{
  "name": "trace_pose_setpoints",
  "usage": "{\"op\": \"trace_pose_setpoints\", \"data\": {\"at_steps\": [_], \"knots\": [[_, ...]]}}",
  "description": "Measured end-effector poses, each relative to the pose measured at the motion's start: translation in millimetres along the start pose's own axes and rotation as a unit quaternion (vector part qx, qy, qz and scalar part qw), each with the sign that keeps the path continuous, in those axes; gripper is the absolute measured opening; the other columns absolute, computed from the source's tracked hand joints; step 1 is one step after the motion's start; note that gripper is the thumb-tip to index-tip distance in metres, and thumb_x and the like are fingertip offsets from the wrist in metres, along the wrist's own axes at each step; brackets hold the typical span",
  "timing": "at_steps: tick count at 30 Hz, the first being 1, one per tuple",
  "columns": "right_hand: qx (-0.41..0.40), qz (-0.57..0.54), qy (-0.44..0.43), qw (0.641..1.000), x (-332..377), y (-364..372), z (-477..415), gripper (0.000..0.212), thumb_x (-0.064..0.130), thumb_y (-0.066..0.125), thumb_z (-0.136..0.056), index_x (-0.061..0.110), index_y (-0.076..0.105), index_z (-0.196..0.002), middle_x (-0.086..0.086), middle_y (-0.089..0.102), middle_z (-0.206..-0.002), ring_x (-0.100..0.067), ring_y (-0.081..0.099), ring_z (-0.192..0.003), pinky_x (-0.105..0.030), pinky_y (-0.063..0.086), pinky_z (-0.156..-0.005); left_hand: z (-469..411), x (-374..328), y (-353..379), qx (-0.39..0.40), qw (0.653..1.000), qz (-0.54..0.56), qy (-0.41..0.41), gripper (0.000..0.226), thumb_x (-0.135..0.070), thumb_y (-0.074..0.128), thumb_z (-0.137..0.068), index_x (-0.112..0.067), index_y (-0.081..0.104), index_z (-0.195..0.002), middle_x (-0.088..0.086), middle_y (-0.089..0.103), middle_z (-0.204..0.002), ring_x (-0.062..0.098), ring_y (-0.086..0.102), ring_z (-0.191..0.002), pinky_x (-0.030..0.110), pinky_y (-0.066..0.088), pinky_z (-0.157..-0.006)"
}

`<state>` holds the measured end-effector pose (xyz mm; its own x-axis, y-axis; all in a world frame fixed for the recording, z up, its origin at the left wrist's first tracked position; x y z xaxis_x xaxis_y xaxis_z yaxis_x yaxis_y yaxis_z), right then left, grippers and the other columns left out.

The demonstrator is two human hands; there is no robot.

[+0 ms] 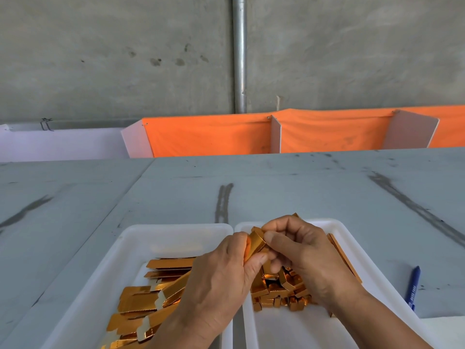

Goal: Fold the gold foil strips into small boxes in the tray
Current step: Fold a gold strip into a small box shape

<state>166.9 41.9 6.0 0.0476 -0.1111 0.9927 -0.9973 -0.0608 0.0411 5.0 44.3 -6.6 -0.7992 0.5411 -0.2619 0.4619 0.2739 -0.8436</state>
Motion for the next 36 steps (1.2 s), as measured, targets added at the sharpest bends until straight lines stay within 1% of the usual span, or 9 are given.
{"op": "trace_pose_setpoints", "data": {"at_steps": [5, 12, 18, 22, 26, 29, 31, 33, 36], "knots": [[-0.013, 0.029, -0.037, 0.999, 3, 3, 4, 0.025, 0.033, 0.068, -0.077, 0.011, 0.073, -0.087, -0.009, 0.071, -0.068, -0.019, 0.064, -0.055, -0.023, 0.056, -0.063, 0, 0, 3, -0.001, 1.0, -0.011, -0.01, 0.046, -0.073, 0.0, -0.076, -0.037, 0.021, -0.096, -0.016, 0.036, -0.073, 0.004, 0.045, -0.061, 0.01, 0.031, -0.048], [-0.026, 0.094, -0.091, 0.991, 2, 7, 7, 0.015, 0.015, 0.067, -0.091, 0.015, 0.076, -0.08, -0.004, 0.069, -0.074, -0.015, 0.065, -0.058, -0.025, 0.055, -0.064, -1, 4, 9, -0.003, 0.999, -0.04, -0.031, 0.063, -0.071, -0.006, -0.074, -0.036, 0.03, -0.11, -0.017, 0.042, -0.087, 0.004, 0.05, -0.07, 0.009, 0.031, -0.05], [-0.028, 0.101, -0.048, 0.993, -2, 7, 5, 0.01, 0.025, 0.074, -0.085, 0.019, 0.071, -0.078, -0.007, 0.068, -0.063, -0.013, 0.061, -0.052, -0.021, 0.051, -0.057, -1, 4, 8, 0.02, 0.998, -0.049, -0.017, 0.063, -0.071, -0.008, -0.074, -0.036, 0.03, -0.111, -0.019, 0.039, -0.087, 0.004, 0.048, -0.069, 0.008, 0.033, -0.052], [-0.021, 0.169, -0.046, 0.984, -1, 3, 3, 0.011, 0.029, 0.071, -0.088, 0.02, 0.069, -0.081, -0.007, 0.069, -0.065, -0.013, 0.061, -0.051, -0.02, 0.051, -0.057, -1, 5, 5, 0.025, 0.999, -0.04, -0.005, 0.064, -0.073, -0.005, -0.075, -0.037, 0.033, -0.111, -0.019, 0.041, -0.087, 0.004, 0.047, -0.071, 0.009, 0.029, -0.052], [0.04, 0.17, -0.053, 0.983, 0, -1, 4, 0.007, 0.028, 0.062, -0.096, 0.029, 0.064, -0.102, -0.003, 0.066, -0.07, -0.015, 0.061, -0.054, -0.023, 0.052, -0.056, -1, 7, 3, -0.005, 0.999, -0.034, 0.01, 0.057, -0.073, 0.004, -0.082, -0.039, 0.036, -0.114, -0.019, 0.043, -0.087, 0.002, 0.047, -0.071, 0.008, 0.031, -0.055], [0.042, 0.185, -0.062, 0.98, 1, -3, 2, 0.013, 0.023, 0.057, -0.099, 0.033, 0.065, -0.099, 0.0, 0.062, -0.063, -0.014, 0.058, -0.052, -0.022, 0.049, -0.054, -3, 8, -4, -0.056, 0.997, -0.043, 0.021, 0.059, -0.072, 0.031, -0.085, -0.033, 0.052, -0.125, -0.014, 0.055, -0.097, 0.002, 0.054, -0.083, 0.014, 0.043, -0.067], [-0.003, 0.157, -0.054, 0.986, 0, -7, -1, 0.019, 0.022, 0.055, -0.1, 0.036, 0.065, -0.093, -0.001, 0.062, -0.061, -0.014, 0.057, -0.049, -0.022, 0.049, -0.055, -5, 9, -12, -0.132, 0.991, -0.013, -0.006, 0.071, -0.071, 0.048, -0.076, -0.031, 0.048, -0.134, -0.005, 0.054, -0.12, 0.01, 0.053, -0.105, 0.026, 0.047, -0.079], [-0.041, 0.104, -0.035, 0.993, -1, -10, -2, 0.019, 0.022, 0.053, -0.101, 0.033, 0.065, -0.093, -0.003, 0.064, -0.062, -0.016, 0.056, -0.049, -0.026, 0.049, -0.056, -6, 12, -21, -0.179, 0.976, 0.084, -0.092, 0.087, -0.075, 0.056, -0.065, -0.042, 0.031, -0.141, -0.013, 0.037, -0.135, 0.007, 0.041, -0.12, 0.028, 0.042, -0.089], [-0.049, 0.009, 0.0, 0.999, 1, -13, -3, 0.017, 0.017, 0.05, -0.102, 0.02, 0.066, -0.095, -0.009, 0.063, -0.066, -0.019, 0.052, -0.049, -0.026, 0.048, -0.055, -5, 22, -26, -0.166, 0.909, 0.329, -0.197, 0.099, -0.079, 0.07, -0.048, -0.059, 0.026, -0.135, -0.036, 0.039, -0.126, -0.004, 0.047, -0.117, 0.02, 0.041, -0.087]]}}
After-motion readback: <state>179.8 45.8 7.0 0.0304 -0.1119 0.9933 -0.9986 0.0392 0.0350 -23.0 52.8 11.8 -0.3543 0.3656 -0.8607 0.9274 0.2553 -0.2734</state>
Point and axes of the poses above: each hand's wrist, its own z-axis away from the middle knuckle, its own y-axis out of the palm, x = y × z, the point moved 1 cm from there along -z, towards the middle knuckle
